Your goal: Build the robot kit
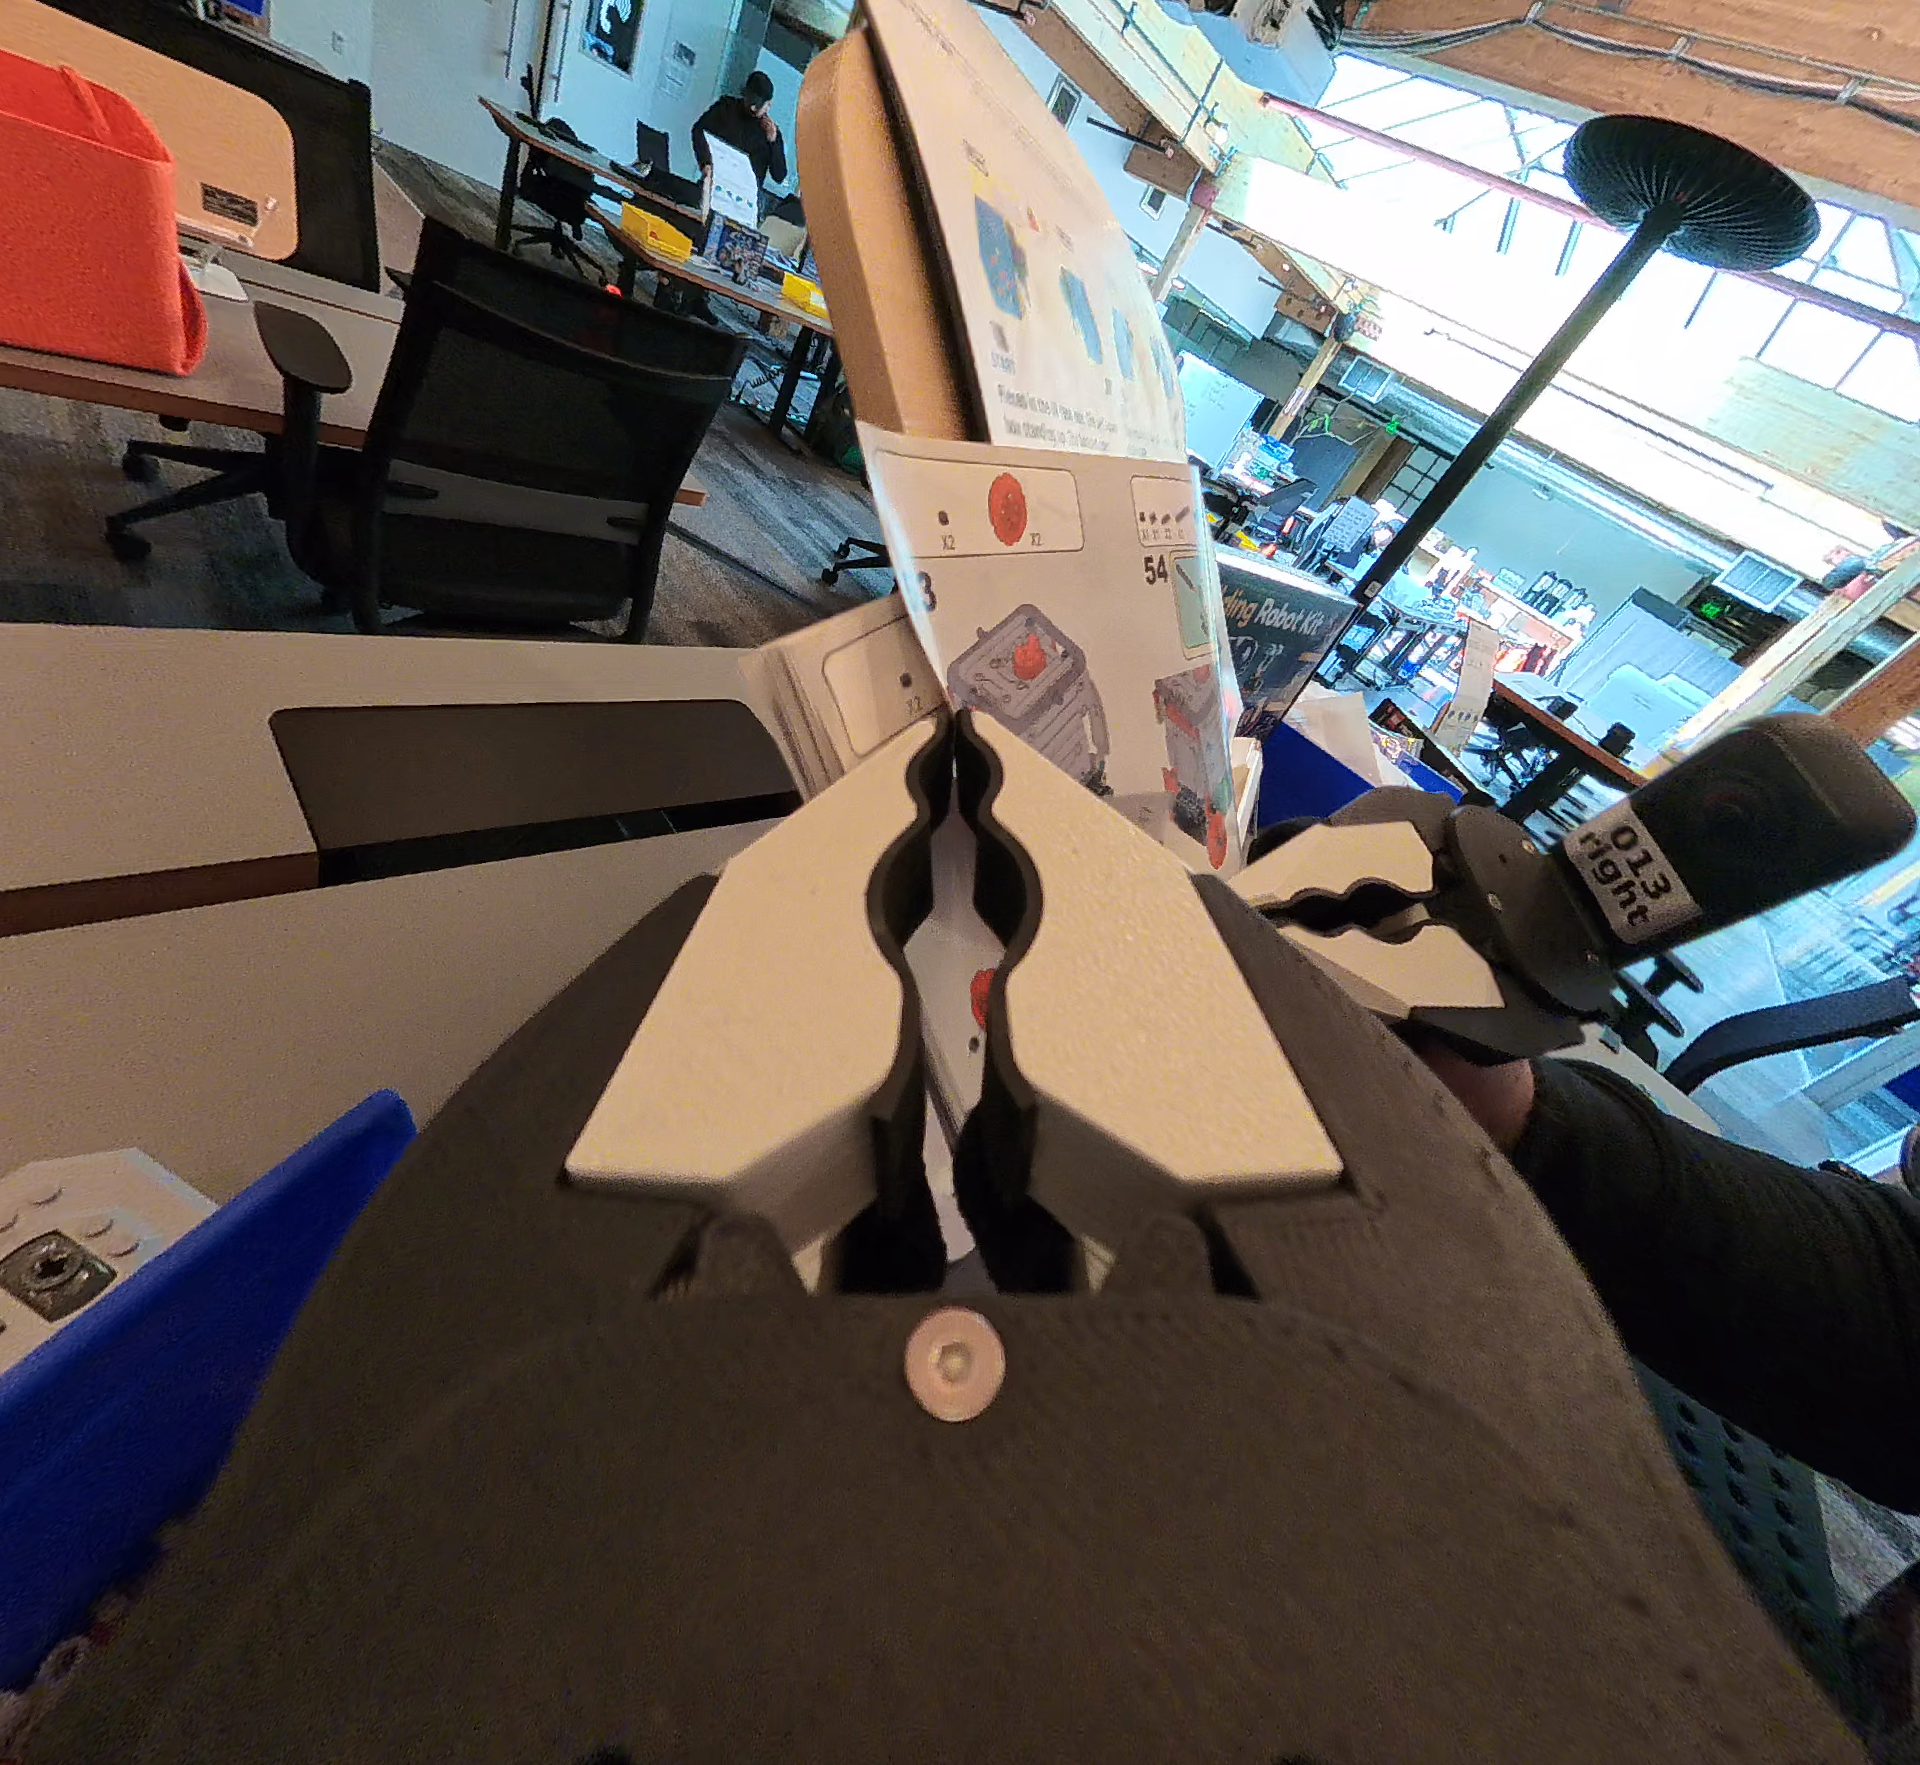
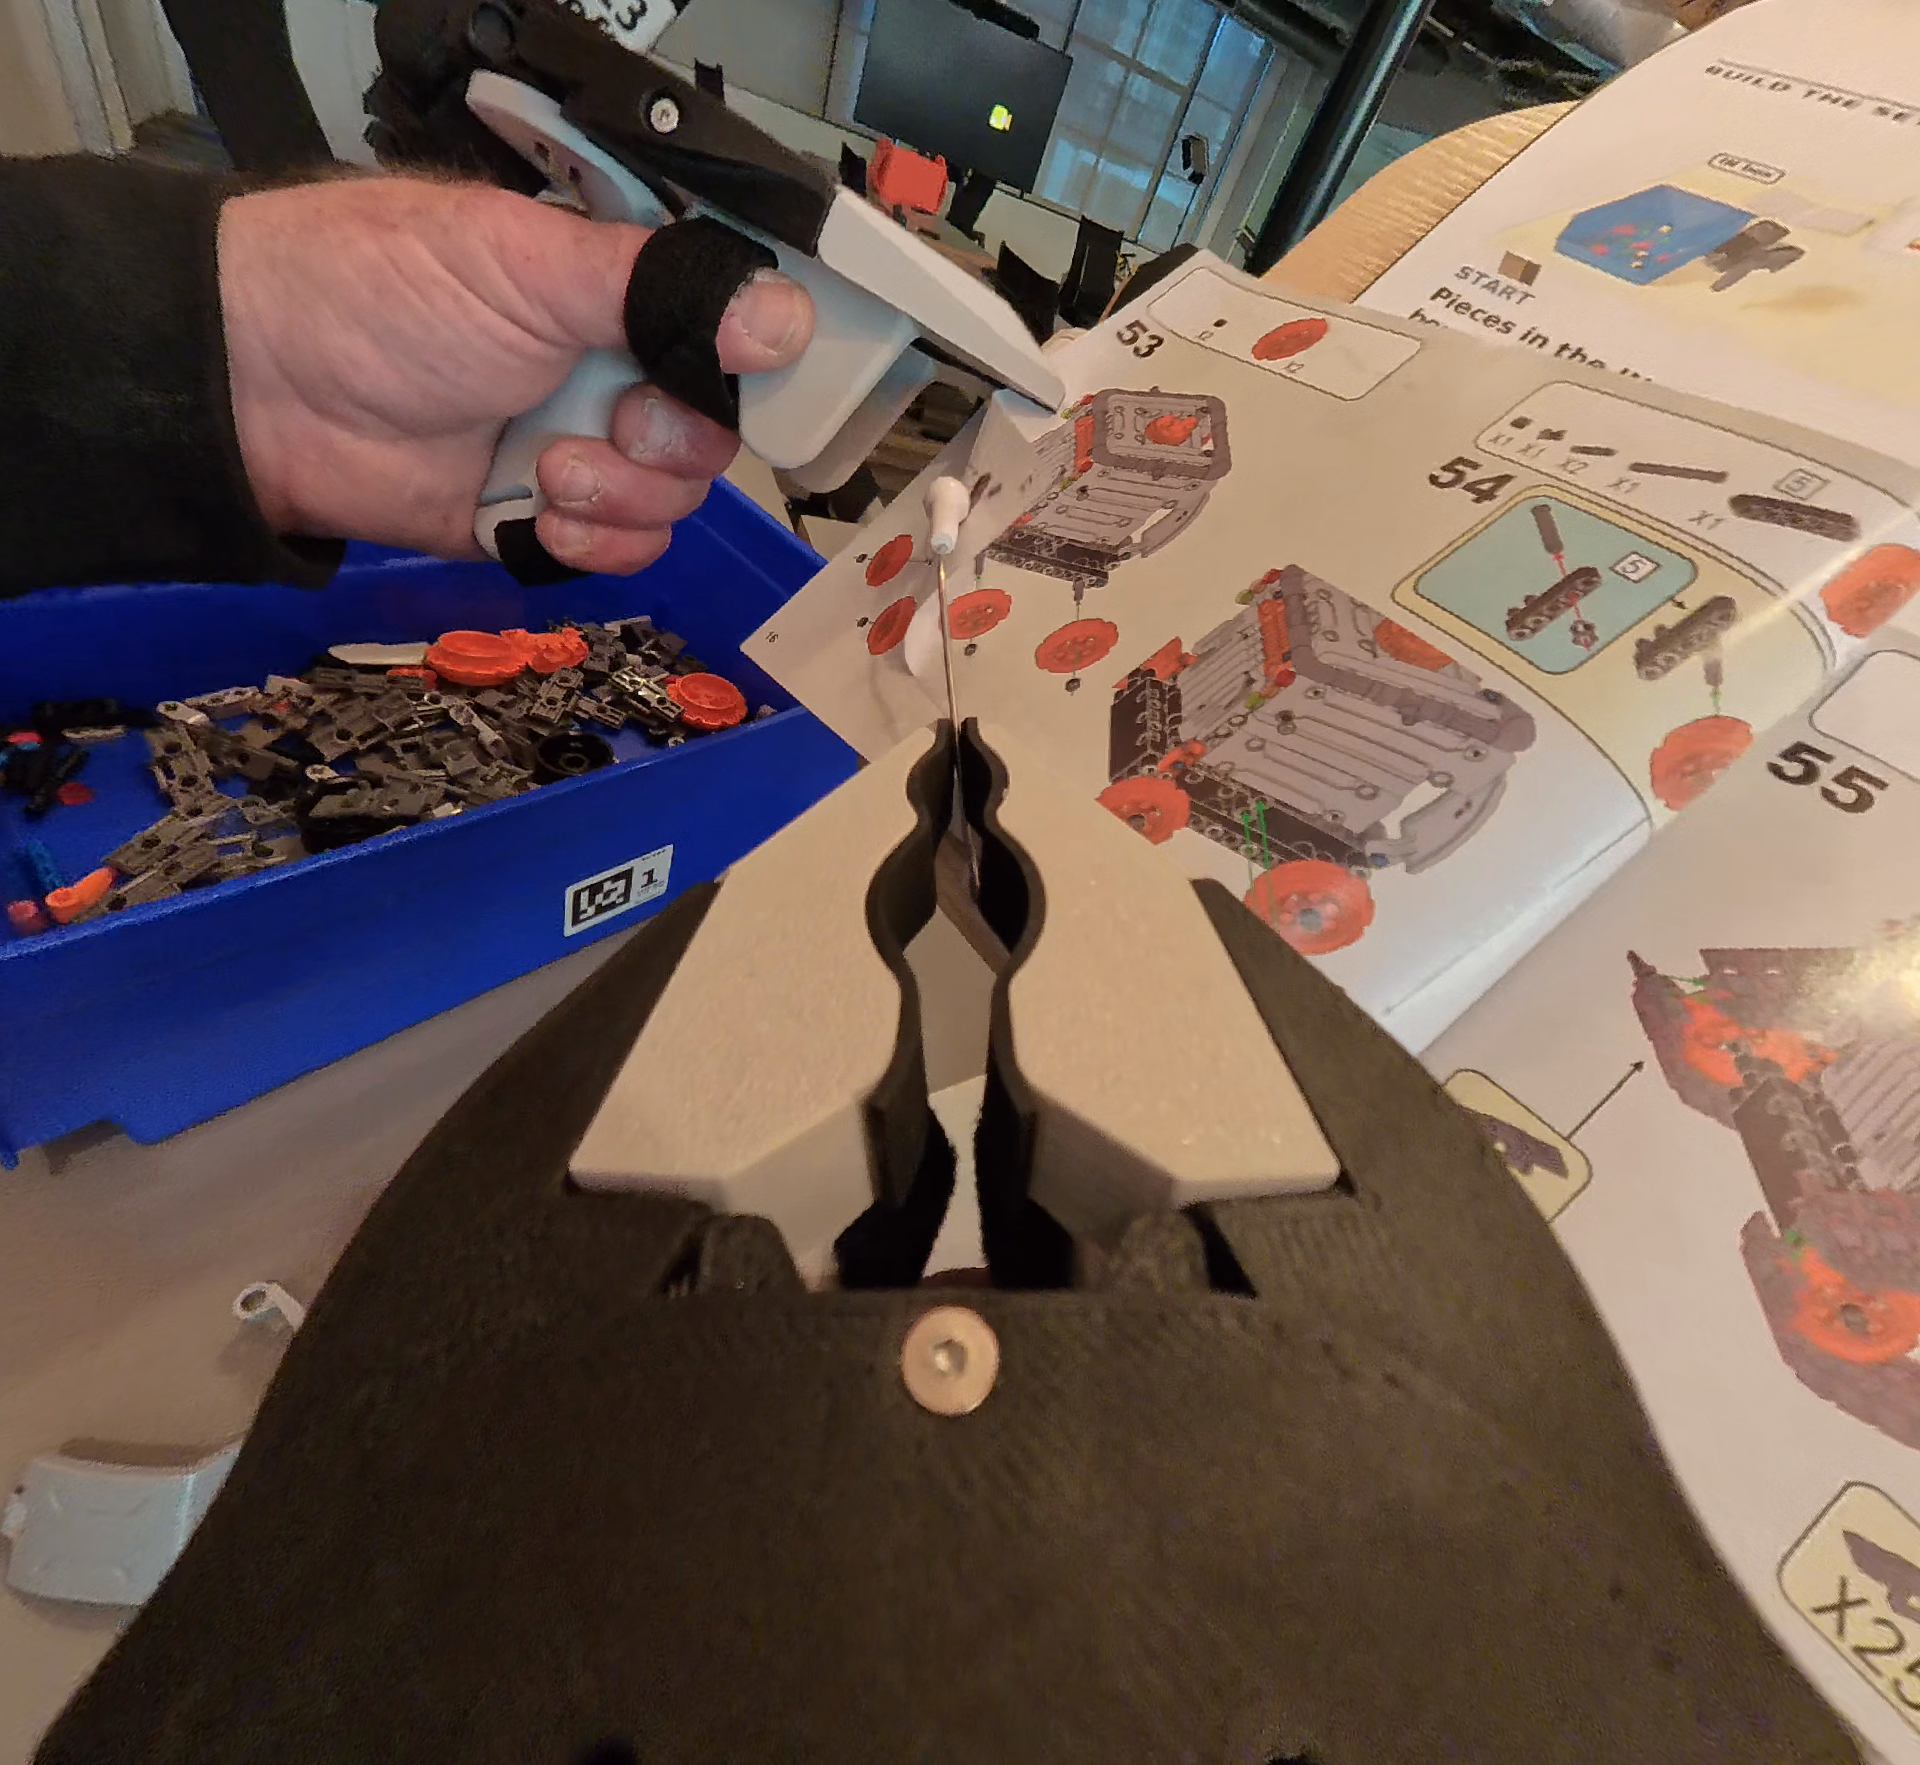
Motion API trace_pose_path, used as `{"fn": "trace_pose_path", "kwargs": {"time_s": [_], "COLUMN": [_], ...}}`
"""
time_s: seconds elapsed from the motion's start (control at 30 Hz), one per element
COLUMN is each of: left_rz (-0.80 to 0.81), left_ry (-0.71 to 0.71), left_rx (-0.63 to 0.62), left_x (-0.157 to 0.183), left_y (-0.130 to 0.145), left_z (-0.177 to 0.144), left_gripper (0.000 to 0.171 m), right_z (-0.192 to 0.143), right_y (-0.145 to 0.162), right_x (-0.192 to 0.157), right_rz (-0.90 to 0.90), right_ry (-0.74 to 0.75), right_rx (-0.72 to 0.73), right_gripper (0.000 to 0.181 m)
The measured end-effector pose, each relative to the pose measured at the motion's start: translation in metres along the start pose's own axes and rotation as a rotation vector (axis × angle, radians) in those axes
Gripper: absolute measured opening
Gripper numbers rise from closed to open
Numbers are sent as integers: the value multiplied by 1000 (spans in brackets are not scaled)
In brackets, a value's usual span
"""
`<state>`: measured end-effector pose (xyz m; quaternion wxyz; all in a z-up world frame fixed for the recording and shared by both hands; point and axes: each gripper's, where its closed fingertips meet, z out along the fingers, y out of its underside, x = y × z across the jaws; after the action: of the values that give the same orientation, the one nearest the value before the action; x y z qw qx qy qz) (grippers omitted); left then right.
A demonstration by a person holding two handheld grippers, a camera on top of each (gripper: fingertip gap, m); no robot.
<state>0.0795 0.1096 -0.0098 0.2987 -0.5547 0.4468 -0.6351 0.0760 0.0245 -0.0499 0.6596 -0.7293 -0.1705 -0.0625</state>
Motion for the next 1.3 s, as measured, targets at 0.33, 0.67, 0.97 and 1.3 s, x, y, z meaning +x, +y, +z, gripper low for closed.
{"fn": "trace_pose_path", "kwargs": {"time_s": [0.33,0.67,0.97,1.3], "left_rz": [-45,-49,-76,-27], "left_ry": [-3,12,86,-16], "left_rx": [10,31,33,7], "left_x": [-4,1,14,6], "left_y": [12,19,22,27], "left_z": [-10,-20,-25,-23], "left_gripper": [0,0,1,0], "right_z": [0,-2,-1,-13], "right_y": [-2,-3,-2,-4], "right_x": [8,14,14,14], "right_rz": [114,217,213,174], "right_ry": [57,103,108,89], "right_rx": [40,46,12,-22], "right_gripper": [0,0,0,11]}}
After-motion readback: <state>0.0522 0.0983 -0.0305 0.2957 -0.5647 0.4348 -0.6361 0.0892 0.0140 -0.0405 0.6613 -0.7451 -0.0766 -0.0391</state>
